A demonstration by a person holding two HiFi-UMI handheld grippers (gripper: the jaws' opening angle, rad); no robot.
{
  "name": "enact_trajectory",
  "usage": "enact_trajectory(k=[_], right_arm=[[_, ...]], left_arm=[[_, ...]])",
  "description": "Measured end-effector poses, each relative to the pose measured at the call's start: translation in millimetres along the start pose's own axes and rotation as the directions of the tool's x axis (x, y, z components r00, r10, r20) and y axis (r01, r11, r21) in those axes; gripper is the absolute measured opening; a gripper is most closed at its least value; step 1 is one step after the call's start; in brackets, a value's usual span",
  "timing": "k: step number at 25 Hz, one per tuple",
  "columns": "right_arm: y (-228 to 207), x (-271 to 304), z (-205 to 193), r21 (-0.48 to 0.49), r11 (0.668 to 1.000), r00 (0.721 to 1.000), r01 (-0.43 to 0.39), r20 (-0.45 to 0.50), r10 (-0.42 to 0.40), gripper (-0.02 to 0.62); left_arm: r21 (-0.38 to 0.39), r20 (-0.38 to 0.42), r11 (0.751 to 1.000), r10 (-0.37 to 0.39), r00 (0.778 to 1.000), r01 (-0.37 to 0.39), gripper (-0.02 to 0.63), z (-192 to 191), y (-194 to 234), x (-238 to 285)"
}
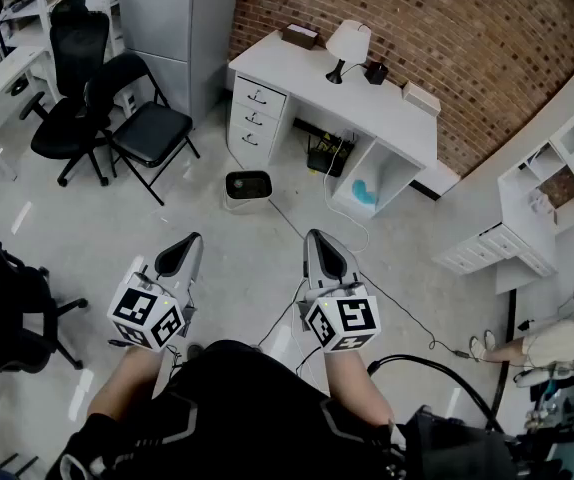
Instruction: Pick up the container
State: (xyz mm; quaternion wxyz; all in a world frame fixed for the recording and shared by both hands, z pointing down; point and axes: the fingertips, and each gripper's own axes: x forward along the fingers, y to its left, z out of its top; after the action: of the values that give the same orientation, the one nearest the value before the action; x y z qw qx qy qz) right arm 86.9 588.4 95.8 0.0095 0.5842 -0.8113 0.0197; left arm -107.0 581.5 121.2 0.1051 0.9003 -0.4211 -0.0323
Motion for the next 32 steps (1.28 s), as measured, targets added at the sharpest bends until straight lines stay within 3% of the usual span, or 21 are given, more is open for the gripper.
enact_trajectory(k=[18,32], right_arm=[[26.2,-2.2,4.5,-0.009,0.999,0.999,-0.032,0.016,0.032,0.008],[83.4,29.0,-10.3,-0.025,1.000,1.000,-0.015,-0.012,0.015,0.008]], left_arm=[[-0.012,-0.014,1.000,-0.002,1.000,0.001,0.011,-7.7,6.0,-16.7],[-0.018,-0.013,0.999,-0.031,0.999,0.031,0.011,-13.2,62.4,-52.7]])
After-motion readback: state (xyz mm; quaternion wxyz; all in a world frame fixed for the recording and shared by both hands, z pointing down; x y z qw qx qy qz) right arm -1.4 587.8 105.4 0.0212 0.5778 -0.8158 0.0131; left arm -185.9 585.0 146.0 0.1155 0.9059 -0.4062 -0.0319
